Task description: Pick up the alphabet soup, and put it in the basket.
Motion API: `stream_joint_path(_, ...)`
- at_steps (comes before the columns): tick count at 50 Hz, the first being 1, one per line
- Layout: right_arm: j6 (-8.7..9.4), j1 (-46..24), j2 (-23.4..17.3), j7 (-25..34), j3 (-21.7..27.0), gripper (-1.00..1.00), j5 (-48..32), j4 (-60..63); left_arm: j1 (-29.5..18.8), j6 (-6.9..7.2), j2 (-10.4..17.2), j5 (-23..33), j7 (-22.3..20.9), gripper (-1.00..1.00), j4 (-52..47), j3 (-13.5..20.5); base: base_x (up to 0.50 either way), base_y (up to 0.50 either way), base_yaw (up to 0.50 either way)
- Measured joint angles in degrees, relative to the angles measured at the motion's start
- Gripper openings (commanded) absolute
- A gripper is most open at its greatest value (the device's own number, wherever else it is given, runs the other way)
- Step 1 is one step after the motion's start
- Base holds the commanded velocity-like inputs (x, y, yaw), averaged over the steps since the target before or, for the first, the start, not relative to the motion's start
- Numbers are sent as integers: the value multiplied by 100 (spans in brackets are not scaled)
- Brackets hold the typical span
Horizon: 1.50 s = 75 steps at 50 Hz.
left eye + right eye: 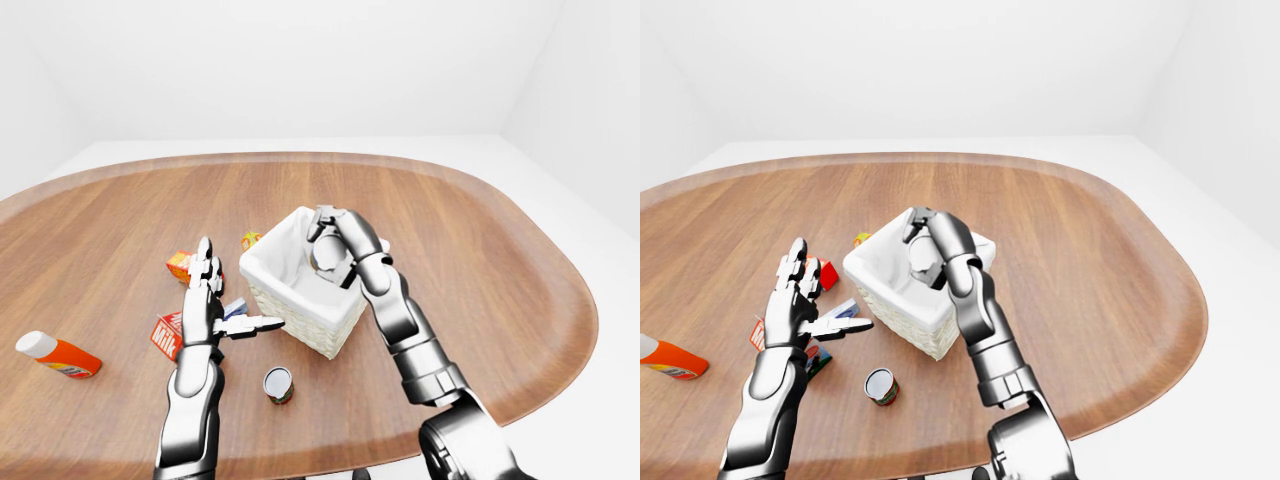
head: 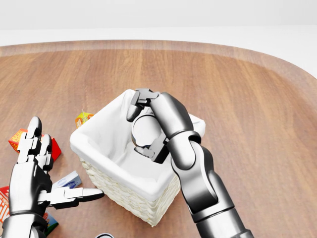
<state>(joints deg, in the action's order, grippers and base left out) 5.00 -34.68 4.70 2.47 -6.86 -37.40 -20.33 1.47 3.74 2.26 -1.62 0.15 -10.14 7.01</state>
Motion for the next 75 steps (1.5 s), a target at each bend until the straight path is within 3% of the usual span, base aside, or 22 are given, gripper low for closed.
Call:
stream_joint_path(31, 0, -307, 11, 366, 19, -100, -12, -512, -10, -7, -2, 13, 13, 100, 19, -9, 0, 0, 0)
stream_joint_path(50, 0, -491, -55, 239, 80, -100, 43, -1059, -18, -25, -1, 18, 20, 100, 47, -8, 0, 0, 0)
stream_joint_path(52, 0, -511, -64, 216, 86, -79, 48, -1120, -20, -27, 0, 18, 20, 100, 51, -8, 0, 0, 0)
stream_joint_path(53, 0, -520, -68, 202, 90, -19, 42, -1147, -21, -28, 1, 18, 20, 100, 53, -8, 0, 0, 0)
stream_joint_path(55, 0, -534, -74, 178, 93, 50, 52, -1203, -21, -29, 1, 18, 20, 100, 56, -8, 0, 0, 0)
stream_joint_path(57, 0, -552, -78, 150, 97, 100, 61, -1244, -20, -30, 1, 19, 20, 100, 56, -9, 0, 0, 0)
stream_joint_path(75, 0, -606, -73, 90, 104, 100, 55, -1387, -5, -20, -2, 25, 18, 100, 35, -12, 0, 0, 0)
